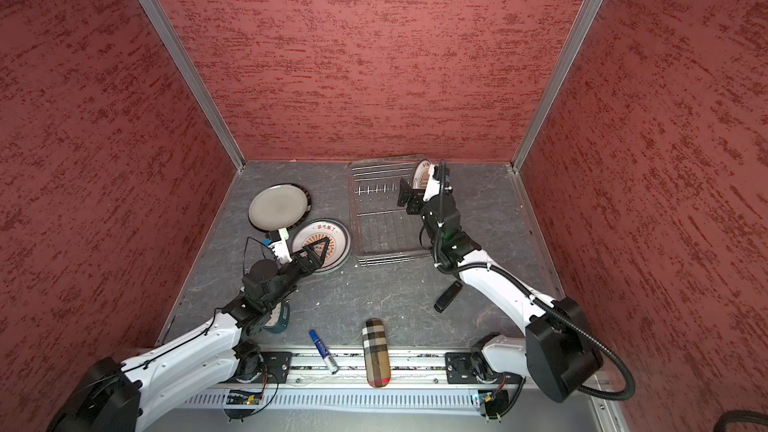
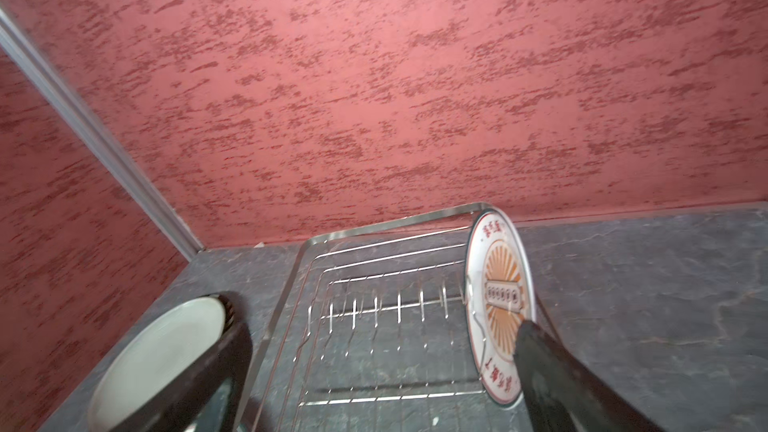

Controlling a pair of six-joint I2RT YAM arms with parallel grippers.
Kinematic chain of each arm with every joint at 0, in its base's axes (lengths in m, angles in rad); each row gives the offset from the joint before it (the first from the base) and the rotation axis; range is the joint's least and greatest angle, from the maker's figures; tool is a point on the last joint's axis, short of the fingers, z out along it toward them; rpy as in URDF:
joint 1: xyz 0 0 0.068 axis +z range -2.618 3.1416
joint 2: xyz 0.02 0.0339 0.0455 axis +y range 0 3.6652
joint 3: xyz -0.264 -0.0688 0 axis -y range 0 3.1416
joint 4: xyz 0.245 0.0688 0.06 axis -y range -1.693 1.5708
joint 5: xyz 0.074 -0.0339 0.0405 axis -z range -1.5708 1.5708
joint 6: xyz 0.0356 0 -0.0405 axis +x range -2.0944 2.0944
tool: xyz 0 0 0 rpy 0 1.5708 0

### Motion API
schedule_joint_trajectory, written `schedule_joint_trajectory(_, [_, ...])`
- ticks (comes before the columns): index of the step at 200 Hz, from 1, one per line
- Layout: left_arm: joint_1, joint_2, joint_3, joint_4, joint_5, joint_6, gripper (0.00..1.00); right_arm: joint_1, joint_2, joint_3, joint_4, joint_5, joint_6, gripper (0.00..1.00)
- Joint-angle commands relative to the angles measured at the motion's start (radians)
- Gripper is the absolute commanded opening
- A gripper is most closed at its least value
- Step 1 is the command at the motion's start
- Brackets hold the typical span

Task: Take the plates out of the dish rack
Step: 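Open and lift the left gripper while the right reaches toward the rack, then grip the top edge of the last sunburst plate in the rack with the right gripper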

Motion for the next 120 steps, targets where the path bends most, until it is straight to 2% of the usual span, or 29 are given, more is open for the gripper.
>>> schedule_joint_trajectory(1, [-0.021, 0.002, -0.029, 0.194, 0.13, 0.122, 0.99, -0.057, 0.092, 0.089, -0.119, 0.071, -0.03, 0.99])
schedule_joint_trajectory(34, [-0.04, 0.0, -0.018, 0.189, 0.154, 0.153, 0.99, -0.152, 0.25, 0.256, -0.241, -0.006, -0.012, 0.99])
schedule_joint_trajectory(58, [-0.042, 0.014, -0.017, 0.203, 0.154, 0.154, 0.99, -0.178, 0.33, 0.349, -0.3, 0.015, -0.026, 0.94])
schedule_joint_trajectory(98, [-0.045, 0.043, -0.007, 0.202, 0.142, 0.173, 1.0, -0.183, 0.463, 0.486, -0.399, 0.133, -0.099, 0.65])
schedule_joint_trajectory(120, [-0.045, 0.039, 0.003, 0.162, 0.117, 0.183, 0.99, -0.183, 0.514, 0.538, -0.429, 0.133, -0.108, 0.55])
